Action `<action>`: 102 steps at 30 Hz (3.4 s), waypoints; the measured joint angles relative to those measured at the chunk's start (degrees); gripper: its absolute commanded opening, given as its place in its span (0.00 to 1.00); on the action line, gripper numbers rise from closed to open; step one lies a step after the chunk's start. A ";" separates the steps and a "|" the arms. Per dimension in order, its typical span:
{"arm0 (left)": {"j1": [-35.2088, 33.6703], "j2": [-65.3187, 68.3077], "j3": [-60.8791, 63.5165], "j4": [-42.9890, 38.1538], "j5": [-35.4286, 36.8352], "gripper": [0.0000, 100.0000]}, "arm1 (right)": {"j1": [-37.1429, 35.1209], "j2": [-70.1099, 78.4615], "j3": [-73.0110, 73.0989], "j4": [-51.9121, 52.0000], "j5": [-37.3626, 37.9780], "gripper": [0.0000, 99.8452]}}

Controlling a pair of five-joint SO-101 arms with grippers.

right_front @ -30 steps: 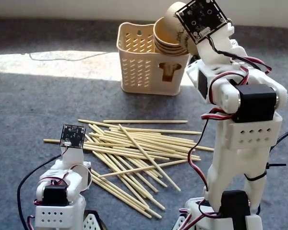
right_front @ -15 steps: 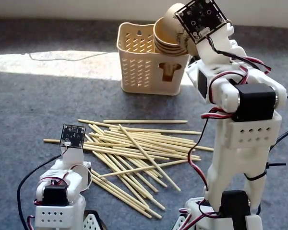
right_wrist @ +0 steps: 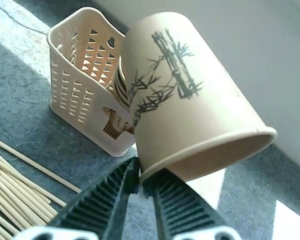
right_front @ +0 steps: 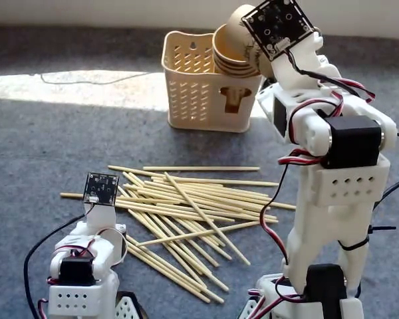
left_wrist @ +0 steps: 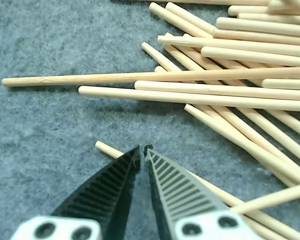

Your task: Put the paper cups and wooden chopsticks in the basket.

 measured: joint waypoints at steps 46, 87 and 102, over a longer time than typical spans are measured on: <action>0.00 0.00 0.00 0.00 0.00 0.04 | 2.46 5.54 0.09 -11.87 27.16 0.01; 0.00 0.00 0.00 0.00 0.00 0.04 | 0.62 9.14 0.09 -14.95 18.46 0.22; 0.00 0.00 0.00 0.00 0.00 0.04 | -5.36 8.62 -3.87 -18.29 -0.53 0.06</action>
